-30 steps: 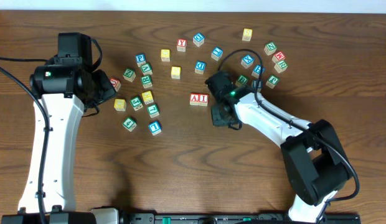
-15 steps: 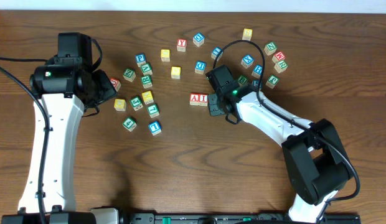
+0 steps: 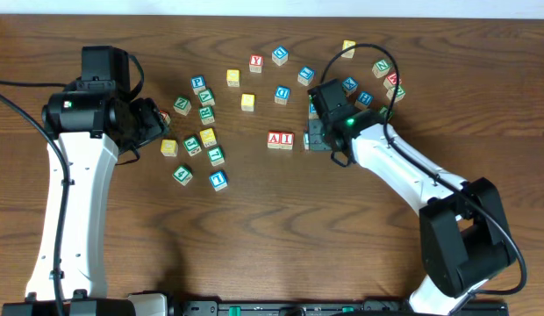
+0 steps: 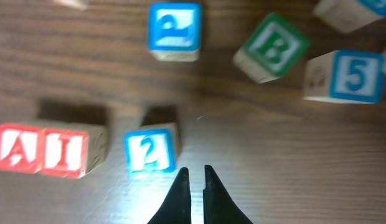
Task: Spell out AI2
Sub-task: 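Move the right gripper over the blue 2 block, then lower the right gripper onto the 2 block and push it toward the I block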
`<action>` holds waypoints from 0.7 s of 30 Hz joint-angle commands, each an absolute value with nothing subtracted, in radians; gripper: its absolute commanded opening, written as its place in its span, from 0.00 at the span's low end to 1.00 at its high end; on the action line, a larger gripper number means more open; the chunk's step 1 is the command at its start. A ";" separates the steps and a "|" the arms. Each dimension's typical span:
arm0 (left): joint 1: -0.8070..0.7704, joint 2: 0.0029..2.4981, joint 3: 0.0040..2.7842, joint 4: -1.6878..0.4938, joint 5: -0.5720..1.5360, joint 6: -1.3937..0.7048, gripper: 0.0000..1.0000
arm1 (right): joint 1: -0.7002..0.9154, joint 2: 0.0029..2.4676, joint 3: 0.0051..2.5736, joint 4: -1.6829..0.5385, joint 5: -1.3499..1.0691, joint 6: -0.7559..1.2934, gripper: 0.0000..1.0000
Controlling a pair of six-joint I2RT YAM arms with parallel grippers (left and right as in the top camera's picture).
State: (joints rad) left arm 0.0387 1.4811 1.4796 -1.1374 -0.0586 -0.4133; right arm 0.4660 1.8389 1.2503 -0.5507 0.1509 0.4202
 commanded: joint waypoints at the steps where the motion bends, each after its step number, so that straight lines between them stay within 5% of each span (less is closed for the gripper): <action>1: 0.043 1.478 1.483 -1.140 -0.064 -0.412 0.97 | 0.452 1.872 1.264 -0.528 0.176 0.444 0.04; 21: 0.043 1.478 1.483 -1.140 -0.064 -0.412 0.98 | 0.453 1.951 1.264 -0.448 0.064 0.384 0.08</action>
State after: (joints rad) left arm 0.0387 1.4811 1.4796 -1.1374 -0.0582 -0.4175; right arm 0.4538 1.9369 1.2507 -0.4507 0.0830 0.4049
